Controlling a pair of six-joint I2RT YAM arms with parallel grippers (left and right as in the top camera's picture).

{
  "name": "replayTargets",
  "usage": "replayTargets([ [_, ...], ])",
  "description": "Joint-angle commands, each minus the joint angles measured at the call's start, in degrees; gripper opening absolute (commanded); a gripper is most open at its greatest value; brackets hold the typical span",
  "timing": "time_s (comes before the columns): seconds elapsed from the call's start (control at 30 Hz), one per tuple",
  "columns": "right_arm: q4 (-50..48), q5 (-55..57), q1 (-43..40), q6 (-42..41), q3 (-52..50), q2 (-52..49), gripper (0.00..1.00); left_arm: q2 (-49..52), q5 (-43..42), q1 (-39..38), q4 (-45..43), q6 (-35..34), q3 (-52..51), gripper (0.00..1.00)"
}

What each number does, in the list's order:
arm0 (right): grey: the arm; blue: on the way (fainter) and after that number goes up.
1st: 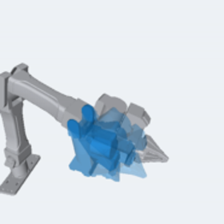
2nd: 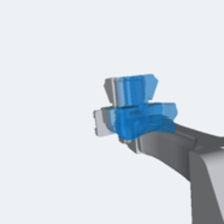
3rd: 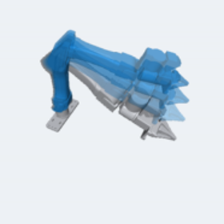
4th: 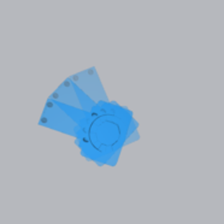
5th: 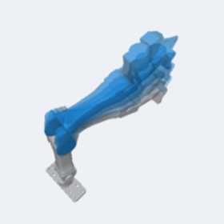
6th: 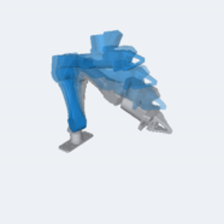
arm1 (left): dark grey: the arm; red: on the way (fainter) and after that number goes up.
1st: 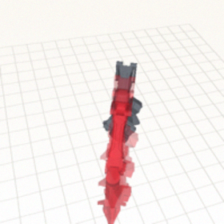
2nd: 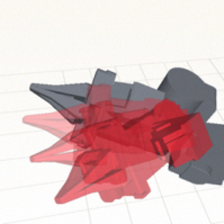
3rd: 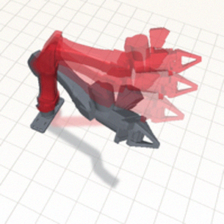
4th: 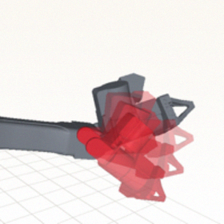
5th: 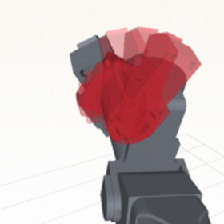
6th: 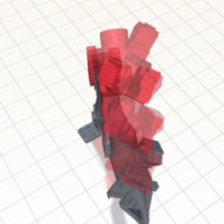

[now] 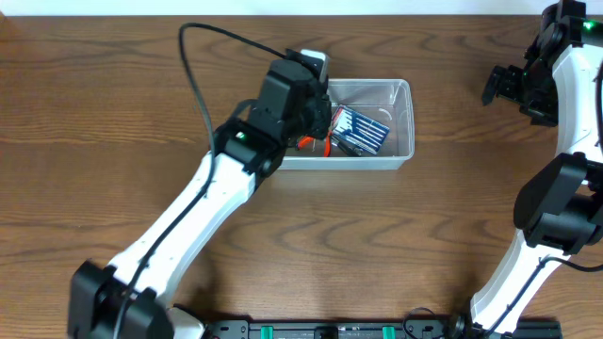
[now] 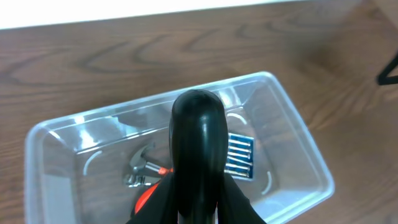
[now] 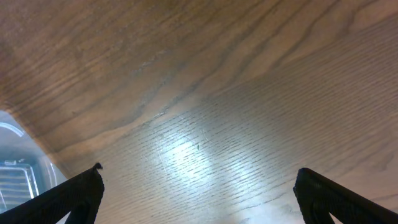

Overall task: Pack container
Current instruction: 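Lift the screwdriver and carry it over the container with left gripper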

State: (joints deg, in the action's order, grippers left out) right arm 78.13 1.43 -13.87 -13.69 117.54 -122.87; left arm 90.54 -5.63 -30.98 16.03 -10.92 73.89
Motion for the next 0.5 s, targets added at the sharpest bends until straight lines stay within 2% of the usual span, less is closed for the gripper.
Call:
replayTargets([
  [0.0,-0.2,0.0,0.1,-1.1,0.0,0.0,0.99,3.2,0.3,-0.1,-1.0,-0.8,1.1,0.15],
  [0.47,-0.2,0.0,0.1,-1.0,0.0,0.0,0.99,12.2,0.3,0.0,-1.2,-0.7,1.1,0.15],
])
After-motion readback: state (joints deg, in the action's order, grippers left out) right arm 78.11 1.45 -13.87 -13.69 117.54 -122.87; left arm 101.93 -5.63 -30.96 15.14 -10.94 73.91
